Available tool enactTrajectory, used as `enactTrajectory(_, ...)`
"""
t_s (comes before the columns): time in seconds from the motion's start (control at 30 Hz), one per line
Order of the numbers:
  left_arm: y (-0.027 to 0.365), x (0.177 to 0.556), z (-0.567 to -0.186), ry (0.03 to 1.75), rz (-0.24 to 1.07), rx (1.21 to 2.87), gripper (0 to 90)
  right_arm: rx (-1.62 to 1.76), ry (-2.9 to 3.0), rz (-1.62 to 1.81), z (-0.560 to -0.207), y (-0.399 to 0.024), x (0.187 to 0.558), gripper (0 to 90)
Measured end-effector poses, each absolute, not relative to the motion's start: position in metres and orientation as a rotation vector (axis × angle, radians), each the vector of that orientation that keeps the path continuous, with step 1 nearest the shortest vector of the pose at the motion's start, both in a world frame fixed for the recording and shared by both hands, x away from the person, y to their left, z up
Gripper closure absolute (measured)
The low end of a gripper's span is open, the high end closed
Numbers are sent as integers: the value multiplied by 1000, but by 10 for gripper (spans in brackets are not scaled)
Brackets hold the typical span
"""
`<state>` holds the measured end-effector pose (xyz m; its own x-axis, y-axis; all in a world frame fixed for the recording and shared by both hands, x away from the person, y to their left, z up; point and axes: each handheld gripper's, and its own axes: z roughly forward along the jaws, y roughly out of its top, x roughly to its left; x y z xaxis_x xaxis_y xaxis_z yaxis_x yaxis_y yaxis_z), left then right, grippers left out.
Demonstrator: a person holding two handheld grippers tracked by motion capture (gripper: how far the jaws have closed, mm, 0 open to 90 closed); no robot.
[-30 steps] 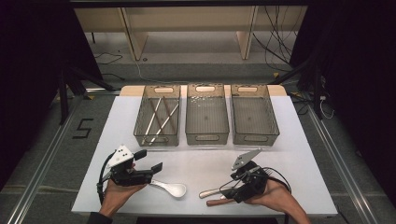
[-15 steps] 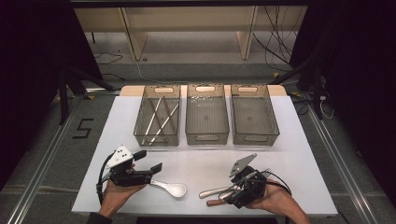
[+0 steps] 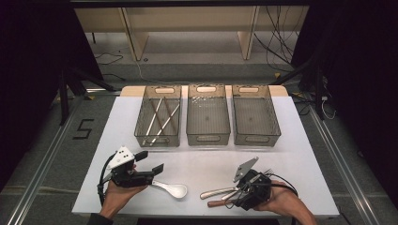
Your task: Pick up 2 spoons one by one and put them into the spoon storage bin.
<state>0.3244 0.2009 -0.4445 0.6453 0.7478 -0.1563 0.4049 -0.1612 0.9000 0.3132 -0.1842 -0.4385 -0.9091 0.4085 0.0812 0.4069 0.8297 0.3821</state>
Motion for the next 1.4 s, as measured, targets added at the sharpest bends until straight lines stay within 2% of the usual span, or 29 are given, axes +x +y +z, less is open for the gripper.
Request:
enactTrajectory(0.8, 201, 324, -445, 931, 393, 1786, 177, 435, 3036, 356, -458, -168, 308, 654)
enactTrajectory(1.3, 201, 324, -445, 928, 393, 1791, 177, 289, 3069, 292, -456, -161, 307, 807)
enactTrajectory(1.4, 201, 324, -445, 928, 393, 1791, 177, 282, 3070, 293, -456, -161, 307, 815)
